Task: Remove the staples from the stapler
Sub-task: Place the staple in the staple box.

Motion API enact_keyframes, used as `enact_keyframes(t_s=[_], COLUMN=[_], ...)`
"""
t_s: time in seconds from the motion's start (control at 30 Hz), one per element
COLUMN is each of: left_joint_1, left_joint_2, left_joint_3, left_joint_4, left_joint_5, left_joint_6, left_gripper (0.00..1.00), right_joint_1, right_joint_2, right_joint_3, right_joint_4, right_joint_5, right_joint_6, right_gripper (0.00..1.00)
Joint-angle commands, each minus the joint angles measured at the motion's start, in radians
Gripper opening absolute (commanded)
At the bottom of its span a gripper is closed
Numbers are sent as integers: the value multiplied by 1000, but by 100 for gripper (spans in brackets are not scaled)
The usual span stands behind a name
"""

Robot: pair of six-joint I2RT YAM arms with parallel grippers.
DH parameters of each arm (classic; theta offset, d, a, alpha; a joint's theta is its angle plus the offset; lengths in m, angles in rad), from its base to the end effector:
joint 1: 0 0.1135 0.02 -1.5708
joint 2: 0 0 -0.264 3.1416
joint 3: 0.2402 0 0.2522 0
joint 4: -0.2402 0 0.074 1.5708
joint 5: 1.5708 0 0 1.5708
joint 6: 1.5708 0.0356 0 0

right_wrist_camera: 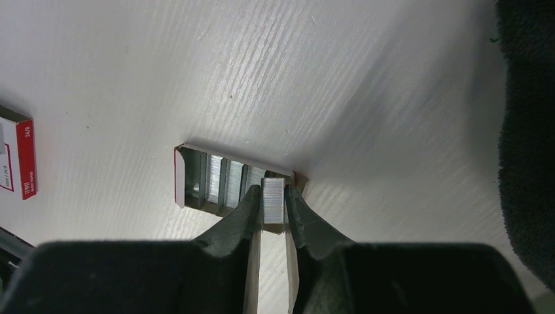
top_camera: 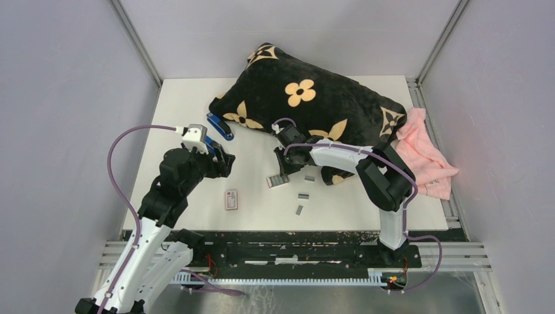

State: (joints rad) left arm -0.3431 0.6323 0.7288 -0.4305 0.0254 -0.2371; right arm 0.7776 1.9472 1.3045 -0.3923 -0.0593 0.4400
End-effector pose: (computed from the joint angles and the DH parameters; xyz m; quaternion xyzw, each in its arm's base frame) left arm 0.1396 -0.0508 0.3169 0.0505 0.8132 -0.1757 0.5525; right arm 0.2871 0.2856 0.1660 -0.1697 0.9489 0.1748 0.2007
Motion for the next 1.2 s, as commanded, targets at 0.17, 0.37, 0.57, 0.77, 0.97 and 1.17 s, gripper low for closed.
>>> enact_keyframes(t_s=[0.17, 0.37, 0.57, 0.77, 0.97, 1.17], left_joint_1=[6, 6, 7, 7, 9, 9], left_joint_2=[-6, -6, -6, -6, -6, -8], left_joint_3=[-3, -3, -3, -3, -3, -3], left_joint_4=[58, 58, 58, 58, 59, 59], left_joint_5=[-8, -8, -7, -6, -5, -4], left_joint_6=[50, 50, 50, 50, 50, 50], left_gripper=[79, 79, 79, 79, 79, 79], right_joint_1=[-3, -3, -3, -3, -3, -3], right_joint_2=[-4, -5, -5, -7, -8, -7], right_joint_3=[3, 3, 4, 2, 3, 3], right_joint_4=[-3, -3, -5, -3, -4, -5], right_joint_5=[-2, -6, -7, -11, -15, -20], right_joint_6=[-8, -7, -6, -4, -3, -2], right_gripper=[22, 23, 24, 25, 25, 26])
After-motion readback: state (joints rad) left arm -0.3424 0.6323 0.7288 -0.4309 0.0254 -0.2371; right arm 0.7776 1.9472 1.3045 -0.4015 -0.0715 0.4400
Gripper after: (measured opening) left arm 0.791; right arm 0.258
